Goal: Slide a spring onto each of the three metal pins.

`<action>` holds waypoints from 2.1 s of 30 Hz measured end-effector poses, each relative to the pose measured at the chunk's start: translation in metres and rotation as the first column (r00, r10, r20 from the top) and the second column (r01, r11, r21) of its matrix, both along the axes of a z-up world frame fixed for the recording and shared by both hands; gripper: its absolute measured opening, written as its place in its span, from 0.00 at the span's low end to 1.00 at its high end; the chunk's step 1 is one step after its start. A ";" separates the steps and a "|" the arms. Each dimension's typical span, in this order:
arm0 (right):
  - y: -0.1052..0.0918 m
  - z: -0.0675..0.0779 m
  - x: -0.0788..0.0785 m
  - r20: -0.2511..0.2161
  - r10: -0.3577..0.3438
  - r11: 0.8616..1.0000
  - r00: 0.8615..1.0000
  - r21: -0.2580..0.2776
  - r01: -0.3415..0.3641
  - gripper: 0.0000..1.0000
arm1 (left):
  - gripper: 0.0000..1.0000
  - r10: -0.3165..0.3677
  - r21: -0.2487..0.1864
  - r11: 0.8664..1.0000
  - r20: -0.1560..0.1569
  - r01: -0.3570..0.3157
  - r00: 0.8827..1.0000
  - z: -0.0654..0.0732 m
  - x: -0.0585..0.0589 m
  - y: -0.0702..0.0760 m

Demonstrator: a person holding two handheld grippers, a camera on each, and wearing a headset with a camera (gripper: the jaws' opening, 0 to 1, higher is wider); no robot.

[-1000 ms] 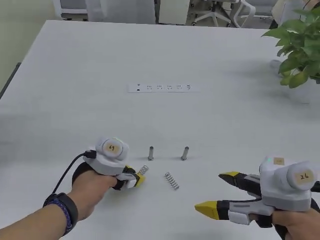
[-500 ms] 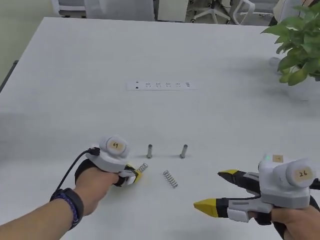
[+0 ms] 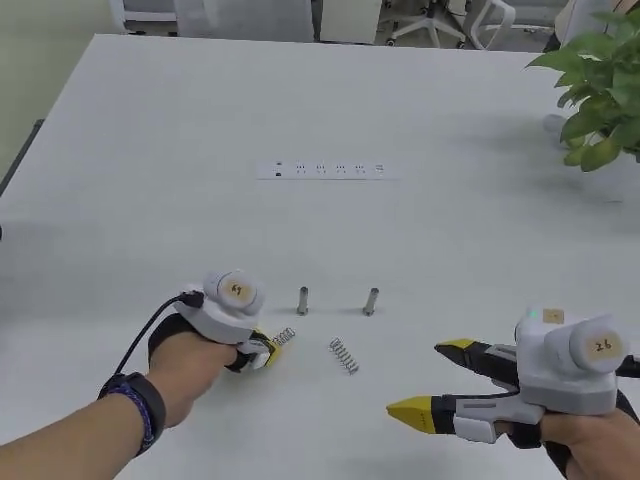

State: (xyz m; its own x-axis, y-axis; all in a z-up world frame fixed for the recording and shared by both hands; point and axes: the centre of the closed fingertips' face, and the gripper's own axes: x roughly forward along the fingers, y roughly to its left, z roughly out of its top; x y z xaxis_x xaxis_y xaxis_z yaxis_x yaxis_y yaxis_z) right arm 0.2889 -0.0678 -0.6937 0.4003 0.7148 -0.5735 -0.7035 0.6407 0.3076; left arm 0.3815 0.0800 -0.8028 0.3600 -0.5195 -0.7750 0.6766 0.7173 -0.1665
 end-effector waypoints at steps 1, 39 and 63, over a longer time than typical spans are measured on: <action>0.000 0.000 0.000 -0.001 0.001 1.000 1.000 0.001 -0.001 0.73 | 0.02 -0.001 0.005 1.000 0.004 0.001 1.000 0.000 -0.001 0.001; 0.035 -0.001 -0.006 -0.002 0.082 0.996 0.997 0.029 -0.082 0.74 | 0.02 0.100 -0.038 0.994 0.074 -0.098 0.992 0.036 -0.033 0.065; 0.063 0.001 0.001 -0.009 0.151 0.987 0.988 0.057 -0.151 0.73 | 0.02 0.081 -0.079 0.994 0.095 -0.074 0.992 0.057 -0.055 0.065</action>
